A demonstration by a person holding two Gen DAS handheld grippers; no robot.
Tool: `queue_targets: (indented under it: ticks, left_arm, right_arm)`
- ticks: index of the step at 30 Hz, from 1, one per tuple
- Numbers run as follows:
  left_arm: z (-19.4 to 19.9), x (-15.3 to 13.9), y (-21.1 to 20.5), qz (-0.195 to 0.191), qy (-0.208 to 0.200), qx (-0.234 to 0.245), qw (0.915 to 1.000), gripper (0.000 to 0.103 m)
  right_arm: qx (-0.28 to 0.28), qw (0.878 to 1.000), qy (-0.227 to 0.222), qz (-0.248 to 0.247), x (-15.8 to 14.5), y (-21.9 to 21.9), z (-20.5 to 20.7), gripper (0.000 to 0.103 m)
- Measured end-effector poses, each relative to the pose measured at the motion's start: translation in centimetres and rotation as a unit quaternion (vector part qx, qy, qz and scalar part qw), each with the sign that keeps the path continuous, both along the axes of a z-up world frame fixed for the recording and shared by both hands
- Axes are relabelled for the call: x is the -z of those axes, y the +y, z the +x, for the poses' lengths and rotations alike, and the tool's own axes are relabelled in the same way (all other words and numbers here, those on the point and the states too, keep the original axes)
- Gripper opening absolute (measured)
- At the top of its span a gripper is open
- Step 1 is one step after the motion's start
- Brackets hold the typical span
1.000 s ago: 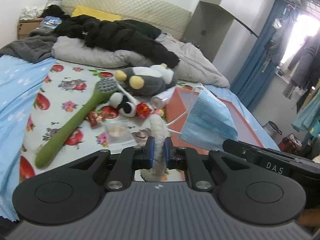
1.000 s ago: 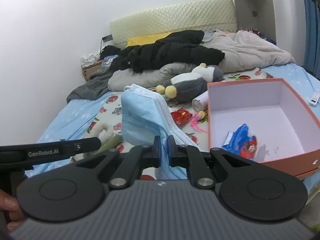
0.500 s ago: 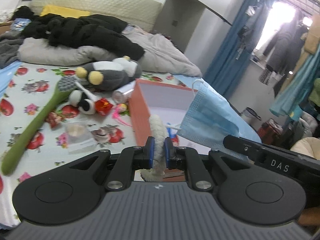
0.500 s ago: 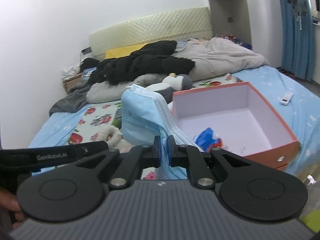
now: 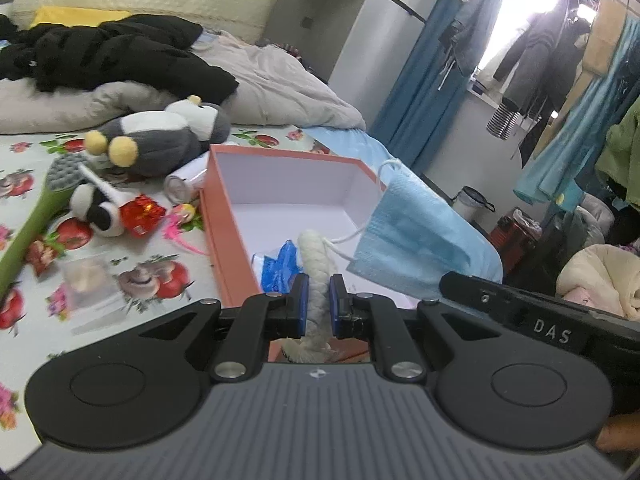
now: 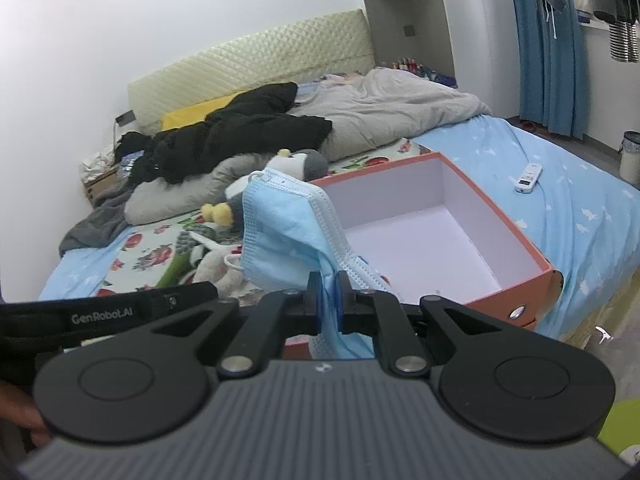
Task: Organize soft objects
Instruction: 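Carry the mask with the right gripper while the left carries the hair tie into the pink box, then open the right gripper over the box while the left releases the hair tie inside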
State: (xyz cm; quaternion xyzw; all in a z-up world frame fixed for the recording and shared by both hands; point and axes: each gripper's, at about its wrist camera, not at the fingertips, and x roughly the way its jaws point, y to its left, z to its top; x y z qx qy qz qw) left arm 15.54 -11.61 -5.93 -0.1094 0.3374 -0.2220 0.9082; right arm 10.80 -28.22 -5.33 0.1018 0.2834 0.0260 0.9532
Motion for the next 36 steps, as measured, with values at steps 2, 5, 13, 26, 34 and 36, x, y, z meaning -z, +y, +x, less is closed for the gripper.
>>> queue_targets:
  ticks: [2, 5, 13, 26, 34, 36]
  left_arm:
    - [1.6, 0.4, -0.8, 0.002, 0.002, 0.004, 1.0000, 0.013]
    - [3.9, 0.9, -1.8, 0.007, 0.007, 0.011, 0.9999, 0.013]
    - [9.9, 2.7, -4.5, 0.018, 0.030, 0.021, 0.9992, 0.014]
    - [18.2, 6.8, -8.2, 0.050, 0.070, 0.018, 0.9962, 0.014]
    - [20.0, 8.8, -9.1, 0.067, 0.083, 0.017, 0.9941, 0.014]
    - [19.8, 8.9, -9.5, 0.087, 0.080, 0.023, 0.9927, 0.023]
  right_arm:
    - [0.002, 1.000, 0.005, 0.000, 0.5, -0.5, 1.3, 0.011]
    - [0.004, 1.000, 0.011, 0.000, 1.3, -1.2, 3.4, 0.011]
    - [0.010, 1.000, 0.017, 0.002, 2.5, -3.6, 8.0, 0.011]
    - [0.011, 0.997, 0.072, 0.021, 7.6, -7.3, 15.5, 0.012]
    - [0.004, 0.995, 0.091, 0.028, 9.9, -7.8, 17.1, 0.013]
    - [0.002, 0.995, 0.096, 0.029, 10.0, -7.9, 17.1, 0.020]
